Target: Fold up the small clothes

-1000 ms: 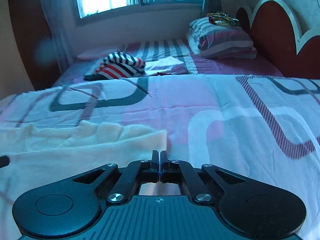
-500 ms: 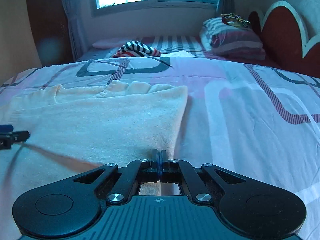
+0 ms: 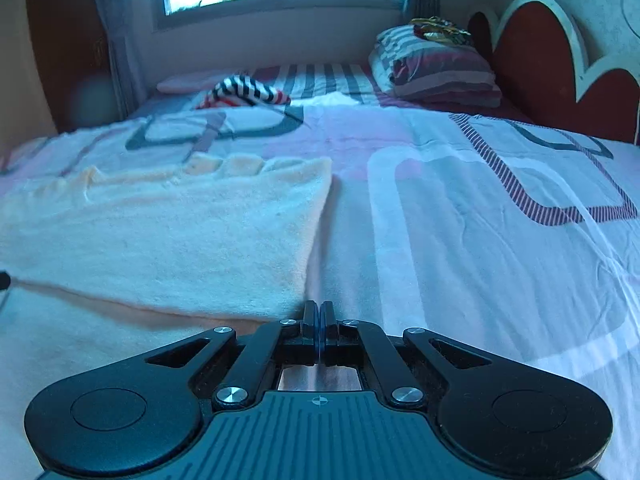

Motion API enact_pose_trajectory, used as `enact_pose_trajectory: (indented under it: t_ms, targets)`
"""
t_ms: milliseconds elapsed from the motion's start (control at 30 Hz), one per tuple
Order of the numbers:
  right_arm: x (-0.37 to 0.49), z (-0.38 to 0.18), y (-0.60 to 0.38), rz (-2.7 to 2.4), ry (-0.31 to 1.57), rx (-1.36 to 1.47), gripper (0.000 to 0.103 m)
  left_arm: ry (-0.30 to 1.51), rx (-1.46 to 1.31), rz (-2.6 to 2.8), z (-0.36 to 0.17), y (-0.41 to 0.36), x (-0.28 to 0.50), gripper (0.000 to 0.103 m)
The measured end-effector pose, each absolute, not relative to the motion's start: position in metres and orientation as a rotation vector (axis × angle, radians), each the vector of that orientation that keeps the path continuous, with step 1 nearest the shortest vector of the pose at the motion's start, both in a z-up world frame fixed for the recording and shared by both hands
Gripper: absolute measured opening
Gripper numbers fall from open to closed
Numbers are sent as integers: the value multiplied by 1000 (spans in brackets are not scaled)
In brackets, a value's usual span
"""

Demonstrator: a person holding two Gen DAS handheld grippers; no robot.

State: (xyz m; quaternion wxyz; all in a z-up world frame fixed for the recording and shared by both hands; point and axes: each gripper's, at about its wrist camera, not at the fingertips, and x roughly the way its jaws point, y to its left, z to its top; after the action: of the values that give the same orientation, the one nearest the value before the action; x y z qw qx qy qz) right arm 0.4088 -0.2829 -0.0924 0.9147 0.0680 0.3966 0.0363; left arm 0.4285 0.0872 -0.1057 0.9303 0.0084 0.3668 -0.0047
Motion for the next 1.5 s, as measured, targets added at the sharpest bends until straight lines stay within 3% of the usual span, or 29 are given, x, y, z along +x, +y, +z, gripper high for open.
enact_pose_trajectory:
  t_ms: [333, 400, 433, 467, 733, 767, 833, 867, 1000, 1133, 1500]
  targets:
    - [371, -91, -277, 3, 812, 235, 0, 720, -268, 394, -100, 285, 348, 76]
    - [370, -87, -274, -24, 802, 243, 20, 711, -329, 481, -98, 319, 339, 75]
    - [370, -85, -272, -37, 788, 245, 48, 670, -417, 469, -97, 339, 332, 74]
    - [369, -82, -270, -39, 772, 248, 58, 631, -499, 467, -96, 354, 326, 71]
    - [370, -63, -254, -48, 727, 304, 58, 510, -719, 489, -102, 400, 334, 59]
    - [370, -62, -251, -53, 727, 305, 58, 504, -721, 490, -103, 402, 336, 51]
    - [370, -60, -247, -61, 726, 309, 58, 519, -731, 500, -105, 408, 341, 10]
    - [370, -59, -245, -62, 726, 310, 58, 520, -756, 502, -106, 415, 340, 2]
    - [369, -52, -243, -69, 716, 311, 58, 406, -740, 504, -90, 427, 332, 2]
    - [368, -53, -247, -75, 727, 311, 58, 525, -696, 513, -105, 437, 355, 2]
    - [358, -60, -274, -95, 723, 347, 58, 502, -579, 453, -76, 385, 377, 2]
